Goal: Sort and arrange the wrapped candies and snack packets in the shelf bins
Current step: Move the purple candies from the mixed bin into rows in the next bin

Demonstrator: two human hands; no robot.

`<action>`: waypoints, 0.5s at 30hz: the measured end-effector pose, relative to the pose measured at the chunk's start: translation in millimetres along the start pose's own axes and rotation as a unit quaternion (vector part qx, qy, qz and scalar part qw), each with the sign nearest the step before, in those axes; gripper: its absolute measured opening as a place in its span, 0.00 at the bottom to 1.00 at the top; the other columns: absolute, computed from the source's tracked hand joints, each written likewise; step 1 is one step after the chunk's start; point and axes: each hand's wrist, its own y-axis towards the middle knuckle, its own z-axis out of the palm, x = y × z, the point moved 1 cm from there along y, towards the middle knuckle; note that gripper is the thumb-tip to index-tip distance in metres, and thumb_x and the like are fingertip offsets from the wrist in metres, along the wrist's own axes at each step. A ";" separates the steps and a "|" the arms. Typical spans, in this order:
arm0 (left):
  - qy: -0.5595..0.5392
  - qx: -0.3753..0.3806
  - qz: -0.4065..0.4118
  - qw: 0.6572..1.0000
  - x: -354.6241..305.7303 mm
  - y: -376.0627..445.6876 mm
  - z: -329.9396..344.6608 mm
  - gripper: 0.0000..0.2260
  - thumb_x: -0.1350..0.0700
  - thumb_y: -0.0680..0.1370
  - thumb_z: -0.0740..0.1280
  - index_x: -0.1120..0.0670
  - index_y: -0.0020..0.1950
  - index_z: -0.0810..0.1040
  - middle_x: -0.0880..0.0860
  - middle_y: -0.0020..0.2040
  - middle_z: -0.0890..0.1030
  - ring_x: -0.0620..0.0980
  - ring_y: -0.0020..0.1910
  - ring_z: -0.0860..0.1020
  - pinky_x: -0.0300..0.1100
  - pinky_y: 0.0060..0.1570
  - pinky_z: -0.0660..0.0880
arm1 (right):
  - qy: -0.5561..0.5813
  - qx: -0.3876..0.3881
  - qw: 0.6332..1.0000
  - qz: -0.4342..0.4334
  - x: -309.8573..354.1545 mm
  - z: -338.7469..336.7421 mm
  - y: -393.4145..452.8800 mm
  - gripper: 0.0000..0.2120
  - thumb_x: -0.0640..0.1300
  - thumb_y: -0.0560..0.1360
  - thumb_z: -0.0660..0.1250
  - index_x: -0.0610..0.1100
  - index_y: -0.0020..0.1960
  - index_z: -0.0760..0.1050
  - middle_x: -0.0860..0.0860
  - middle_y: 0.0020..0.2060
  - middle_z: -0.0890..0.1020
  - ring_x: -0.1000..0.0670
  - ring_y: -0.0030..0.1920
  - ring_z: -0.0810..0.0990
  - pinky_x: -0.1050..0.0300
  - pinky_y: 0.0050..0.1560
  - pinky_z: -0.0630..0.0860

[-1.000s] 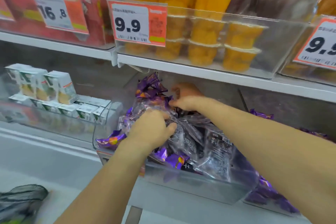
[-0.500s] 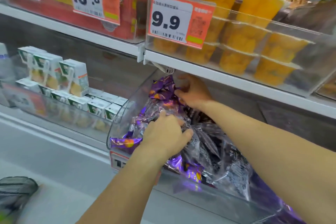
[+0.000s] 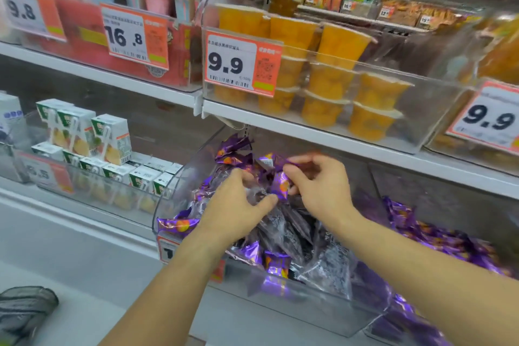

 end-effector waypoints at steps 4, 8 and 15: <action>-0.119 0.022 0.108 0.987 -32.7 -27.0 -2.1 0.22 0.46 0.73 0.75 0.44 0.64 0.73 0.38 0.57 0.80 0.36 0.56 0.77 0.32 0.56 0.71 | 0.151 0.007 0.987 0.056 13.5 -41.8 -56.2 0.04 0.34 0.74 0.72 0.40 0.47 0.81 0.46 0.36 0.84 0.49 0.31 0.81 0.59 0.35 0.79; -0.237 0.059 0.126 0.961 -65.8 -55.4 12.8 0.07 0.58 0.74 0.74 0.50 0.51 0.81 0.49 0.41 0.85 0.46 0.39 0.82 0.38 0.43 0.78 | 0.222 0.031 0.972 0.074 20.4 -86.9 -85.6 0.06 0.35 0.71 0.73 0.42 0.47 0.82 0.45 0.40 0.86 0.50 0.37 0.82 0.57 0.41 0.81; -0.371 0.037 0.043 0.927 -92.5 -83.9 59.3 0.14 0.54 0.70 0.71 0.63 0.49 0.79 0.60 0.41 0.86 0.58 0.39 0.85 0.46 0.40 0.82 | 0.242 -0.041 0.961 0.130 3.7 -151.0 -103.6 0.06 0.32 0.74 0.71 0.39 0.49 0.81 0.47 0.36 0.84 0.50 0.32 0.82 0.60 0.34 0.78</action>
